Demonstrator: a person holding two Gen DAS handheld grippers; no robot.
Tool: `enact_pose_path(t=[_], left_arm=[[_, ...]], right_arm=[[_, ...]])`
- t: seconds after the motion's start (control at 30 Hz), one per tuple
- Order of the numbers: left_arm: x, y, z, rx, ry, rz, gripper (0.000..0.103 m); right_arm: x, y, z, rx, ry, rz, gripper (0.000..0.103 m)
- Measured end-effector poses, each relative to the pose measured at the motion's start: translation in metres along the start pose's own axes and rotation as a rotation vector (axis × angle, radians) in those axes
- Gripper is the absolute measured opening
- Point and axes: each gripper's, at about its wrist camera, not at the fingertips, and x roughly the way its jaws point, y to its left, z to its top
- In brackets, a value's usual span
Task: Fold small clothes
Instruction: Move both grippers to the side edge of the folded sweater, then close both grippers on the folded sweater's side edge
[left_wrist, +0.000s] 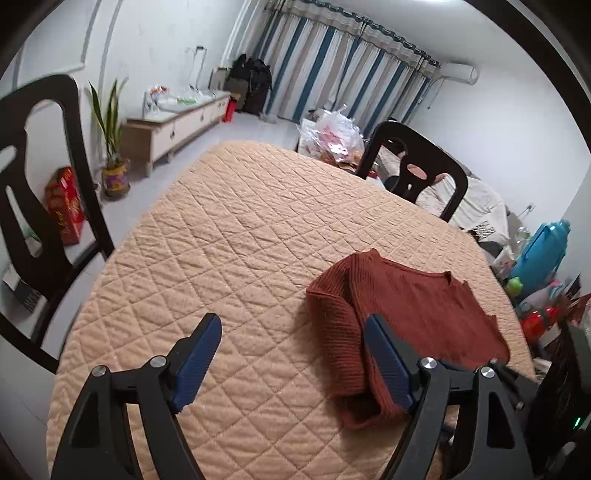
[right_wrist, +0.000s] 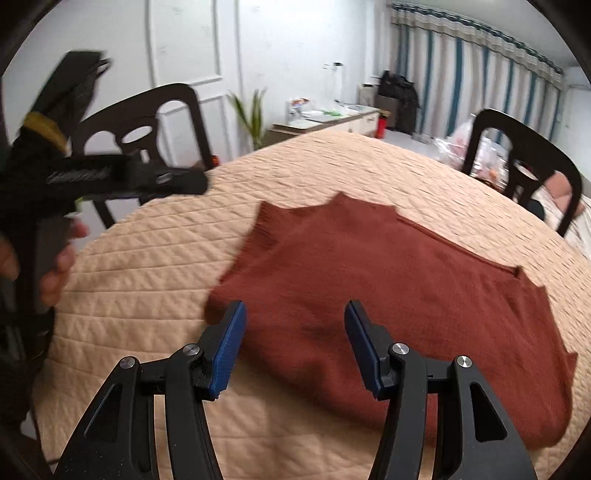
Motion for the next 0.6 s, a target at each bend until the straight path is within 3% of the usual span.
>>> enact_pose_path(t=[0.3,0.6], left_arm=[[0.022,0.001,0.008,0.013,0.069,-0.051,0.082],[0.049,-0.003,0.02,0.022,0.142,-0.101,0.085]], right_arm=[[0.015,0.029,-0.003,-0.085,0.016,0.061,0.056],[0.029,0.045,-0.005,-0.157,0.053,-0.004,0.056]])
